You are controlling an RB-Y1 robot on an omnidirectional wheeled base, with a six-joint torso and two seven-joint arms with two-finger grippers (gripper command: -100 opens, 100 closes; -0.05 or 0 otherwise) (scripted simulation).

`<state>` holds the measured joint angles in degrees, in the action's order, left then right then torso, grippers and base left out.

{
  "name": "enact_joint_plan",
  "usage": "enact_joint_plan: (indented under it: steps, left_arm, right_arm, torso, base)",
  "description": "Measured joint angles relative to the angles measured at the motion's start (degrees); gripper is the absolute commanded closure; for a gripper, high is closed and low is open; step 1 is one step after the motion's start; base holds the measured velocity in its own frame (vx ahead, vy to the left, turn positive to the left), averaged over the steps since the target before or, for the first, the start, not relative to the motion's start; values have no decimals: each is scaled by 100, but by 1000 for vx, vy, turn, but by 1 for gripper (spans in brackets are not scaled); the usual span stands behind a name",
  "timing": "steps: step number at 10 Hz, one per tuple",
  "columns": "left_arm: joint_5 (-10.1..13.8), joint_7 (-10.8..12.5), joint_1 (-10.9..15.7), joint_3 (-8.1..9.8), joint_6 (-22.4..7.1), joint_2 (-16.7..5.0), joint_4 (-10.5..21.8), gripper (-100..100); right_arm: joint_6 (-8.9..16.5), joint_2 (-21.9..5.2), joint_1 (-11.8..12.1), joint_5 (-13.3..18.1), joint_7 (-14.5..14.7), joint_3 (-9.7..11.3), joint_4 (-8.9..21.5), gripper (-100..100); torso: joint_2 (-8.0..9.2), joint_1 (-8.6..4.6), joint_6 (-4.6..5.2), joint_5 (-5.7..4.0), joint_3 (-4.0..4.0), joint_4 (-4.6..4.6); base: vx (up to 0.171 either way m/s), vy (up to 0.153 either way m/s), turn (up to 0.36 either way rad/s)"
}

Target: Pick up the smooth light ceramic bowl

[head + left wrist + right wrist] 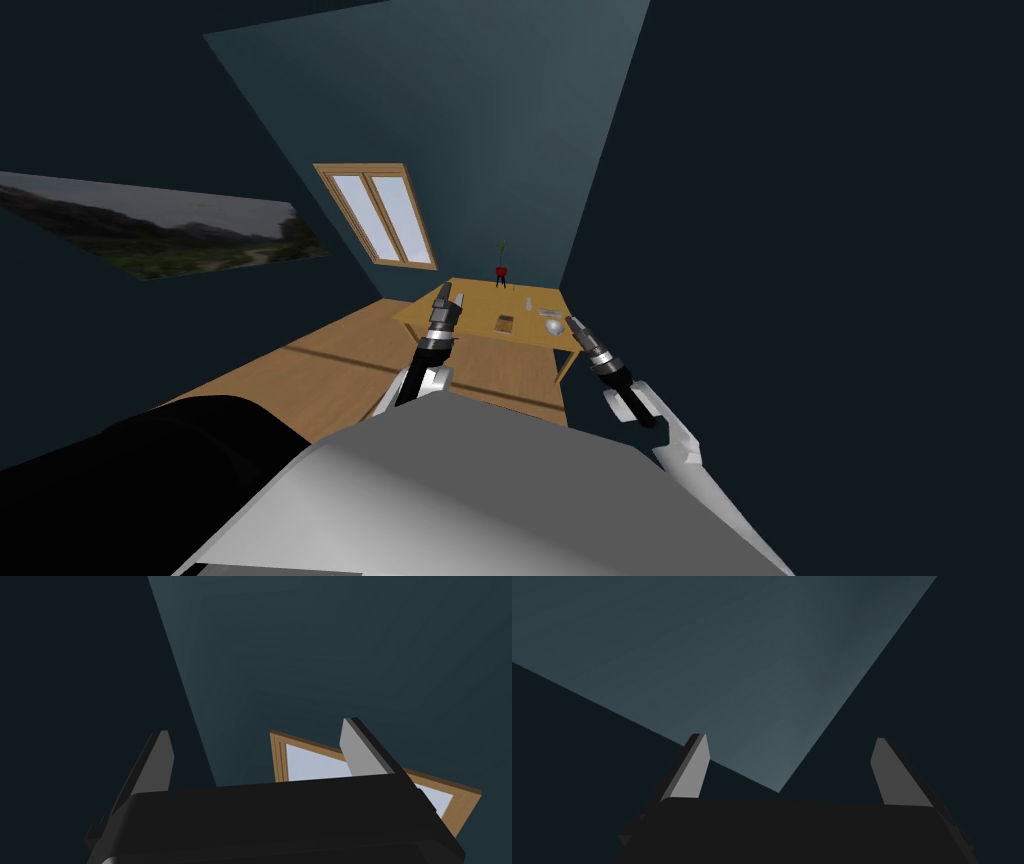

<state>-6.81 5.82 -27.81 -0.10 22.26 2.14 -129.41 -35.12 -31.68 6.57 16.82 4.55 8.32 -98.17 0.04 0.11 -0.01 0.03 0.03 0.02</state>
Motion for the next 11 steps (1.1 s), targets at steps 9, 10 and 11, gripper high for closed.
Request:
enact_joint_plan:
  steps: [9, 10, 11]
  left_arm:
    - [0, 0, 0, 0, 0, 0, 0, 0]
    - [0, 0, -1, 0, 0, 0, 0, 0]
    - [0, 0, -1, 0, 0, 0, 0, 0]
  right_arm:
    - [18, -833, -449, 556, 669, 242, 1383, -100]
    - [69, -897, -467, 619, 744, 280, 1481, -100]
    - [97, -1009, -531, 726, 856, 331, 1644, -100]
  torso:
    - [-11, 5, 0, 1, -6, -2]
    - [-9, 4, 3, 1, -5, -2]
    - [-11, 7, 0, 2, -6, -2]
  base:
    - [4, 41, 62]
    - [15, 55, 92]
    - [25, 48, 62]
